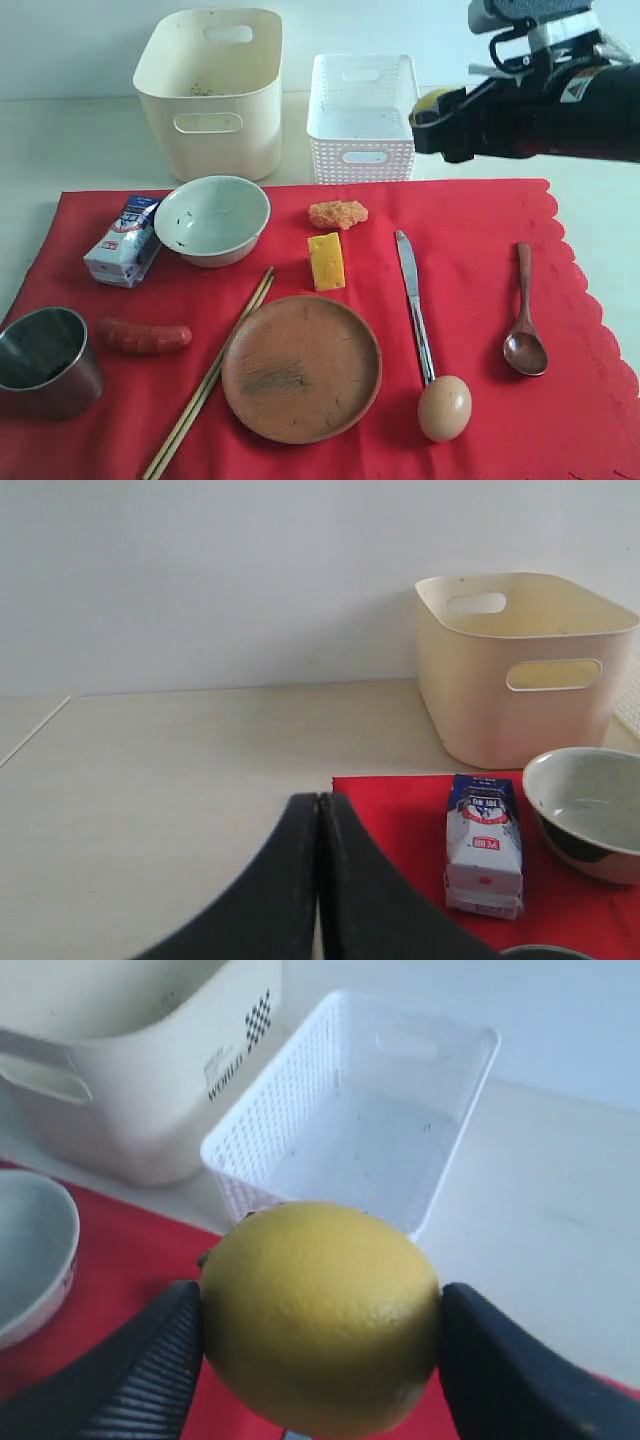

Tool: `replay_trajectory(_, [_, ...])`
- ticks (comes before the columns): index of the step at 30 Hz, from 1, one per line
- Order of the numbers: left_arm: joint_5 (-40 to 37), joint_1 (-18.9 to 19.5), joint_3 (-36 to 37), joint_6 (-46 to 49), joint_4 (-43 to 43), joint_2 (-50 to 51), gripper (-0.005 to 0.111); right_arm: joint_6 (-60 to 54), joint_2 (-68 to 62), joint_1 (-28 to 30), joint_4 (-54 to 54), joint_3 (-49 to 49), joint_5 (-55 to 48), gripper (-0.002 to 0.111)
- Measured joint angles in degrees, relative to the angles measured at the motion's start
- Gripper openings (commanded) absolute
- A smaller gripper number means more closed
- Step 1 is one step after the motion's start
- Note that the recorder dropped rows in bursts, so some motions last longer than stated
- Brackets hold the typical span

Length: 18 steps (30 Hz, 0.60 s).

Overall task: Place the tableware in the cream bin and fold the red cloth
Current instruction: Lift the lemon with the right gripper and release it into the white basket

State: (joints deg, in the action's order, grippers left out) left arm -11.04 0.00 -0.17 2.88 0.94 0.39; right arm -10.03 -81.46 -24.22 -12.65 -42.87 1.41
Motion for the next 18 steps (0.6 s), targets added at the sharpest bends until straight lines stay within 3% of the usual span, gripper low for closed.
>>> replay_trajectory(7, [0.0,0.0,0.0,0.0,0.0,0.0,0.001,0.0,-5.2,0.0,-0.1,-11.3,0.9,0.0])
replay_trajectory(14, [0.0,0.0,0.0,0.0,0.0,0.0,0.001,-2.9,-29.5,0.0,-0.2,-28.6,6.1,0.0])
replay_trajectory(18, [0.0,0.0,0.0,0.0,0.0,0.0,0.001,-3.3,-38.8,0.0,-0.2,-35.2,6.8,0.018])
